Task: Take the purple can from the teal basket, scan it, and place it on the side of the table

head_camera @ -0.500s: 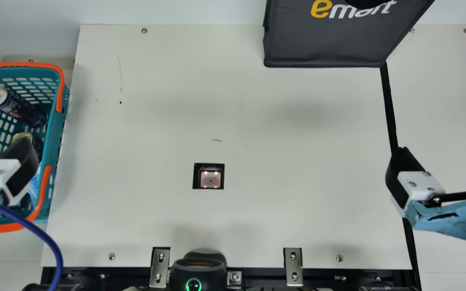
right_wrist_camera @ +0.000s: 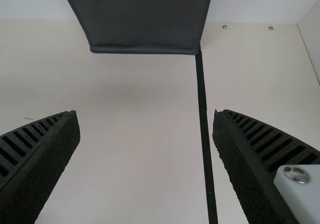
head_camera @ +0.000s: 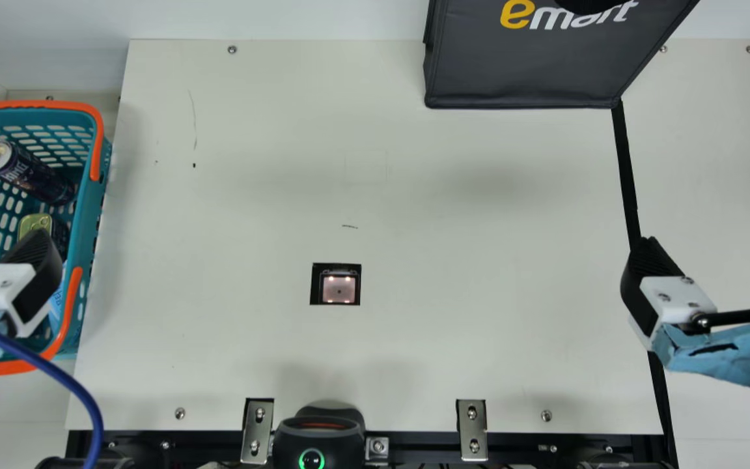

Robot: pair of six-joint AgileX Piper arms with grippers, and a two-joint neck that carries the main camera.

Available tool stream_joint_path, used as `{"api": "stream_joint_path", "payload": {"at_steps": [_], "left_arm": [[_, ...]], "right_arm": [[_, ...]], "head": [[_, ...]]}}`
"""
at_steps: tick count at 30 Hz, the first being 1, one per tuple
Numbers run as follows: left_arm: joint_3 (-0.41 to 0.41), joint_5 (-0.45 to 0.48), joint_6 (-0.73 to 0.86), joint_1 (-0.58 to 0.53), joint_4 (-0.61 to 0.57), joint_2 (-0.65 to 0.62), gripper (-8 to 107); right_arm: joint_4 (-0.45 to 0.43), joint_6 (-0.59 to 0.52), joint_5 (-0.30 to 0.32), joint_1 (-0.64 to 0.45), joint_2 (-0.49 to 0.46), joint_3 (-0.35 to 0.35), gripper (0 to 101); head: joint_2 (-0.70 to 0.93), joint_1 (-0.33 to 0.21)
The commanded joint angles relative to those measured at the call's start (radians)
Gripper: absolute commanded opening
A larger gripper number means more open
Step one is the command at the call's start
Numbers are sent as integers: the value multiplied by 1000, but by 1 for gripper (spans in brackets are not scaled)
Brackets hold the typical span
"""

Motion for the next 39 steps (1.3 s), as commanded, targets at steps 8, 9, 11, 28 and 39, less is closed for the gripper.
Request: {"api": "stream_joint_path", "payload": {"at_steps": [8, 9, 11, 28, 39], "left_arm": [[0, 0, 0, 0, 0, 0, 90], [0, 0, 0, 0, 0, 0, 90], [0, 0, 0, 0, 0, 0, 90], [0, 0, 0, 0, 0, 0, 90], [0, 0, 0, 0, 0, 0, 90]], "right_arm": [[0, 0, 0, 0, 0, 0, 95], [0, 0, 0, 0, 0, 0, 95], [0, 0, 0, 0, 0, 0, 95], [0, 0, 0, 0, 0, 0, 95], [0, 0, 0, 0, 0, 0, 95]], "head": [[3, -29], [3, -29], [3, -29], [3, -29], [3, -29]]}}
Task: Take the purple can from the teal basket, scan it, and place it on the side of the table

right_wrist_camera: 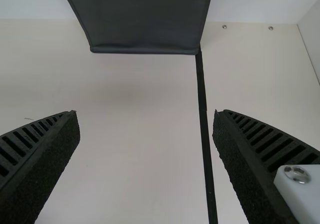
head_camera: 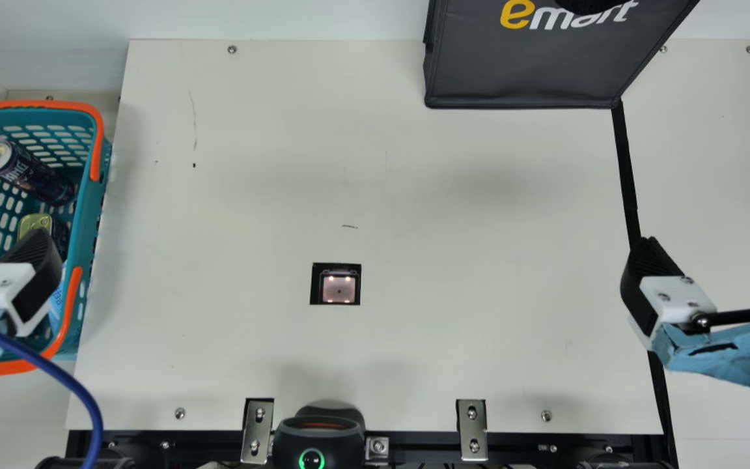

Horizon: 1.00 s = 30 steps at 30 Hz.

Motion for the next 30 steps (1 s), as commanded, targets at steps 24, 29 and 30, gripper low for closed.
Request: {"api": "stream_joint_path", "payload": {"at_steps": [24, 29, 30], "left_arm": [[0, 0, 0, 0, 0, 0, 90], [0, 0, 0, 0, 0, 0, 90], [0, 0, 0, 0, 0, 0, 90]], "right_arm": [[0, 0, 0, 0, 0, 0, 95], [0, 0, 0, 0, 0, 0, 95], [0, 0, 0, 0, 0, 0, 95]], "head": [[3, -29], [3, -29], [3, -29]]}}
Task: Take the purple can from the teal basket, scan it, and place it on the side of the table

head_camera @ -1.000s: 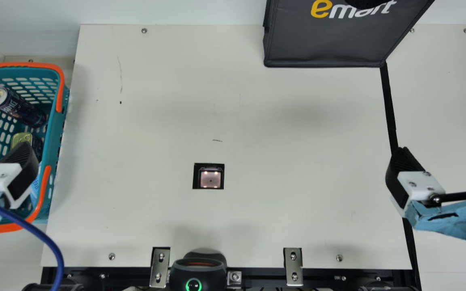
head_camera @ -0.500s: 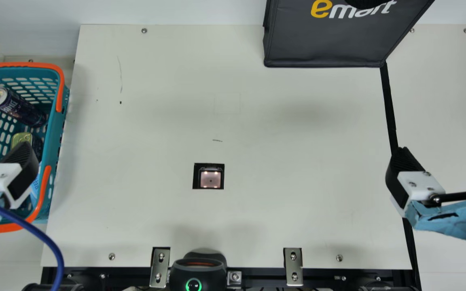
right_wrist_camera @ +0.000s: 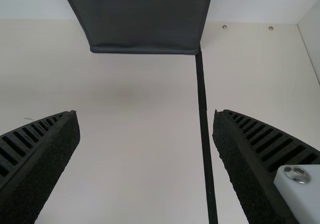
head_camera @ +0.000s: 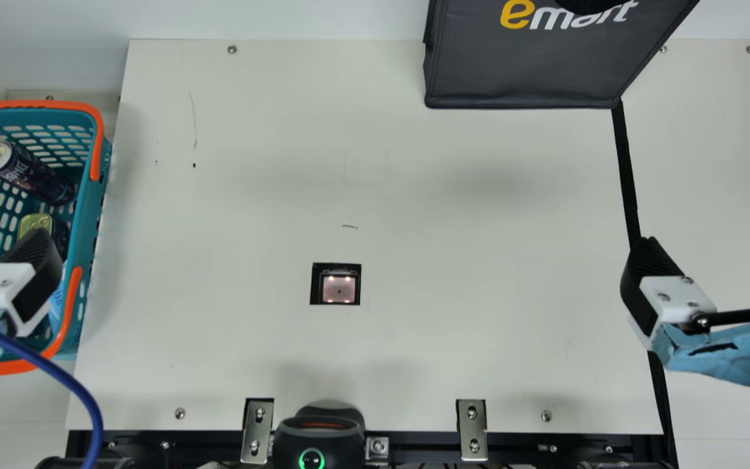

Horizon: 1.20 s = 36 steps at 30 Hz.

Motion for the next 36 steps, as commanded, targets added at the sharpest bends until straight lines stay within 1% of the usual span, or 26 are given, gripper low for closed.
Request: {"api": "stream_joint_path", "payload": {"at_steps": [1, 36], "left_arm": [[0, 0, 0, 0, 0, 0, 90], [0, 0, 0, 0, 0, 0, 90]], "right_arm": [[0, 0, 0, 0, 0, 0, 95], [0, 0, 0, 0, 0, 0, 95]], "head": [[3, -29], [3, -29]]}}
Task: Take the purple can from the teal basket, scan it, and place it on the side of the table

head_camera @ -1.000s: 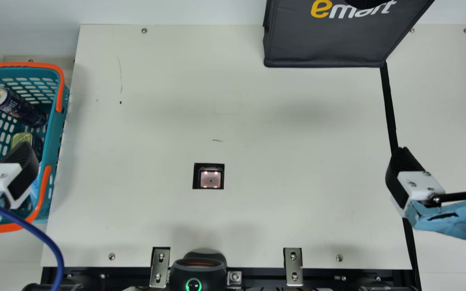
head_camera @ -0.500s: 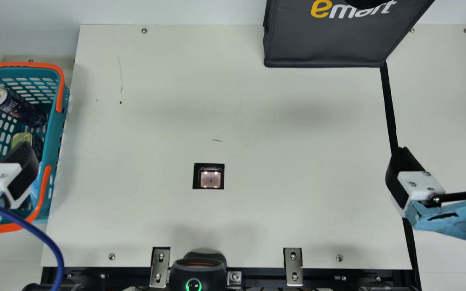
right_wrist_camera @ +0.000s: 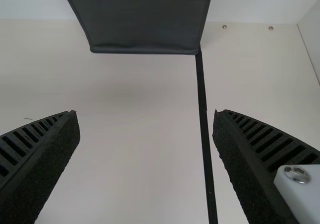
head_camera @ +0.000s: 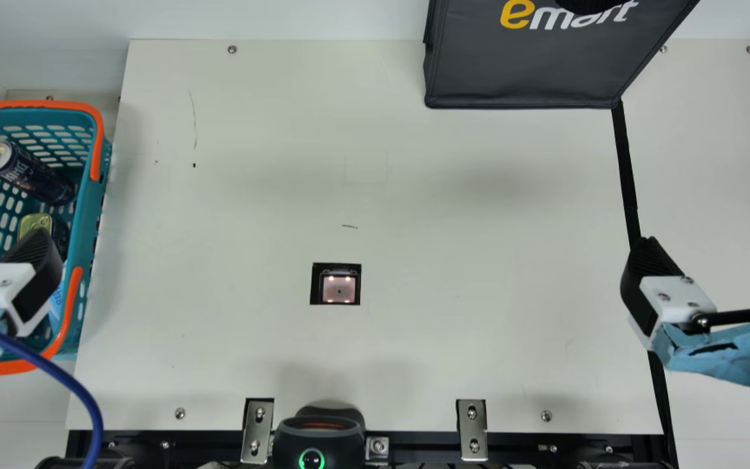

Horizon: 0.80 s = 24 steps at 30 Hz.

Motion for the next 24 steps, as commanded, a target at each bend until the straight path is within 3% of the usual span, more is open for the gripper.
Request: {"api": "stream_joint_path", "payload": {"at_steps": [1, 24], "left_arm": [[0, 0, 0, 0, 0, 0, 90], [0, 0, 0, 0, 0, 0, 90]], "right_arm": [[0, 0, 0, 0, 0, 0, 95], [0, 0, 0, 0, 0, 0, 95]], "head": [[3, -29], [3, -29]]}}
